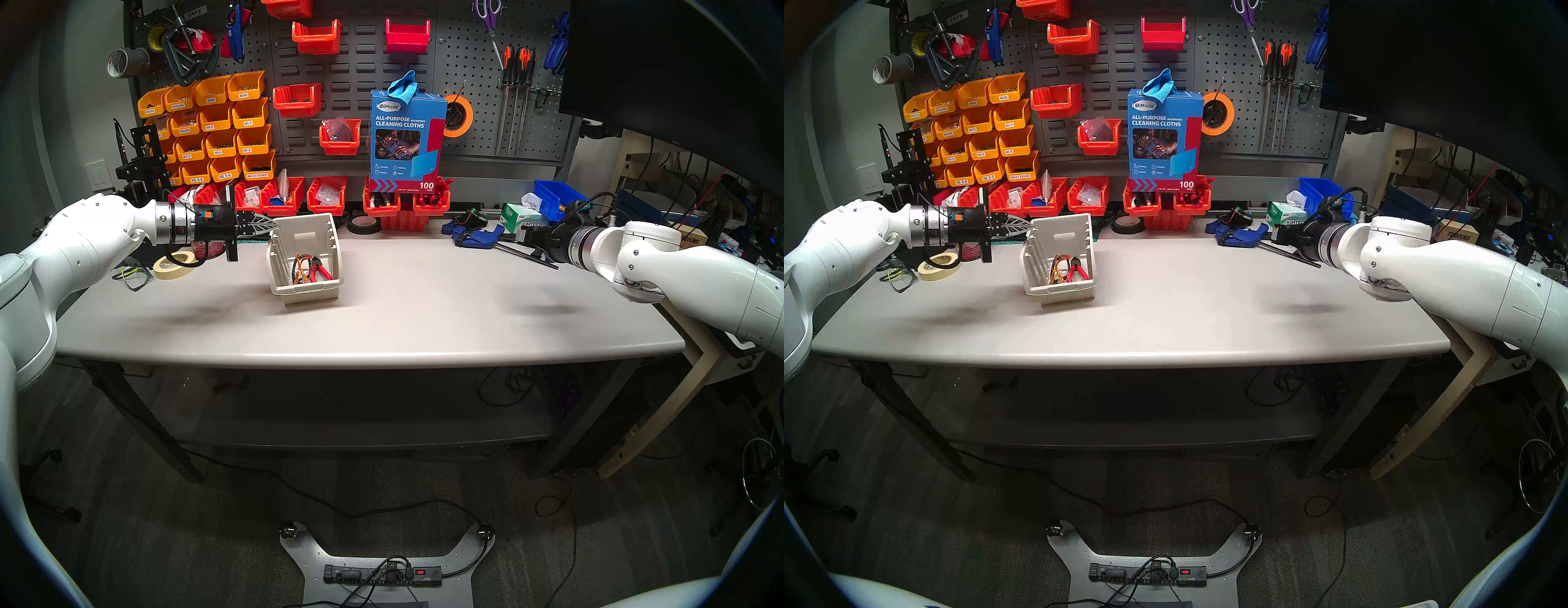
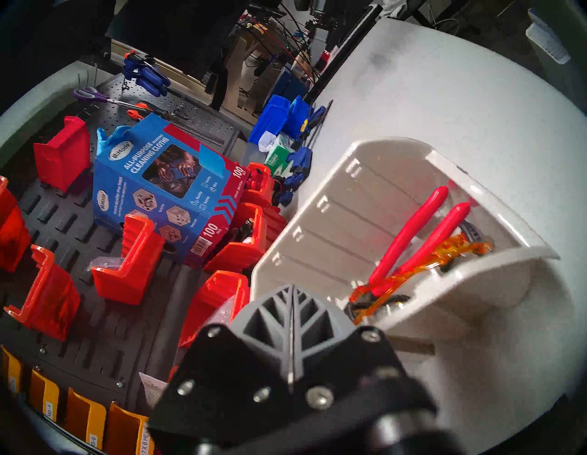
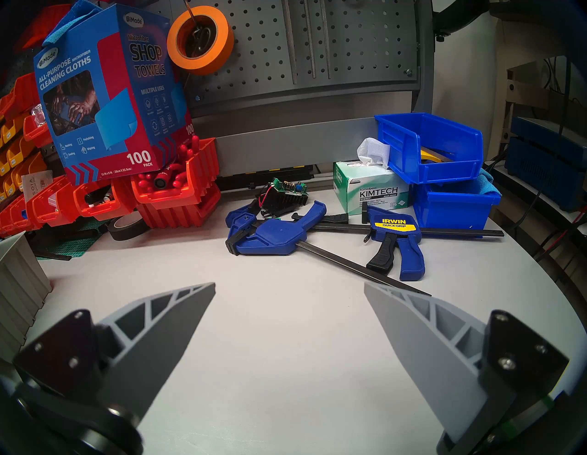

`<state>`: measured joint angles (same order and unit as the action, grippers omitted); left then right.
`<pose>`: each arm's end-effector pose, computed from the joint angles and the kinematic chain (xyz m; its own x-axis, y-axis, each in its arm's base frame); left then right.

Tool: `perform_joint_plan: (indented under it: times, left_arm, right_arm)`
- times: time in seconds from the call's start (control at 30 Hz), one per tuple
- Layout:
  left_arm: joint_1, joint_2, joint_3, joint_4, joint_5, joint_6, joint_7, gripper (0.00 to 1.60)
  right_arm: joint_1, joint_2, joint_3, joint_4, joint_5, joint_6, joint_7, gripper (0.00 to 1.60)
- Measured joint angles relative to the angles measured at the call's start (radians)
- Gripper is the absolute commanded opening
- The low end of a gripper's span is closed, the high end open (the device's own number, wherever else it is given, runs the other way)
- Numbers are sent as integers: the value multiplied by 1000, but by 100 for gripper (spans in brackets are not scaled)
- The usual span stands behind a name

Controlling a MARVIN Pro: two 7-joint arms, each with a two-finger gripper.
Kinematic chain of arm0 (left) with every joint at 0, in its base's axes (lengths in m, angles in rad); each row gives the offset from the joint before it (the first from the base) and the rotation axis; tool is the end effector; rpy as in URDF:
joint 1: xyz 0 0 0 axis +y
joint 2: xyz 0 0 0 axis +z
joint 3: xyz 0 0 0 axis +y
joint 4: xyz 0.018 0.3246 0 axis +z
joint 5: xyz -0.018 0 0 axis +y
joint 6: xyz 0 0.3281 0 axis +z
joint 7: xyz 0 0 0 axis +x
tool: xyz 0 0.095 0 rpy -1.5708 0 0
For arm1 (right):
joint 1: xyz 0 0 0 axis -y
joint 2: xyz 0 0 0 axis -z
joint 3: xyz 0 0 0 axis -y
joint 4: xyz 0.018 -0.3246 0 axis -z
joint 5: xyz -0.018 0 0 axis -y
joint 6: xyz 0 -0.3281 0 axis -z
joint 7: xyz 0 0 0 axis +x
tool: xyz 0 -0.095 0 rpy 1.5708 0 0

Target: Take out tools from the storage box

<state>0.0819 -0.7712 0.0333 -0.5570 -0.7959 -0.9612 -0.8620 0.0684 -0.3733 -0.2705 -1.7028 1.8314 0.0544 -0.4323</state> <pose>0.6042 0.2410 -0.0728 -0.6538 -0.5953 0.4670 -0.5078 -0.1123 -0.8541 0.5137 -0.1507 -0.0958 0.3463 -0.1060 0.9321 0.0273 -0.9920 -0.1229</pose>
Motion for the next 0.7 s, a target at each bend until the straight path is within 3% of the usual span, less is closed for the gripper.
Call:
perform_joint_plan:
  times: [0.07, 0.33, 0.37, 0.43, 0.47, 0.7]
  left_arm:
    - [5, -1, -30, -10, -42, 0, 3, 0]
    - [39, 14, -135, -55, -206, 0, 14, 2]
    - [47, 19, -150, -63, -229, 0, 15, 18]
    - [71, 29, -183, -80, -283, 0, 20, 13]
    - [81, 33, -196, -87, -306, 0, 23, 0]
    - [175, 69, -264, -143, -448, 0, 87, 0]
  right_arm:
    - [0, 0, 0, 0, 0, 0, 0, 160]
    - [0, 0, 0, 0, 0, 0, 0, 160]
    - [0, 0, 0, 0, 0, 0, 0, 160]
    - [0, 0, 0, 0, 0, 0, 0, 160]
    - [0, 0, 0, 0, 0, 0, 0, 160]
    - [0, 0, 0, 0, 0, 0, 0, 160]
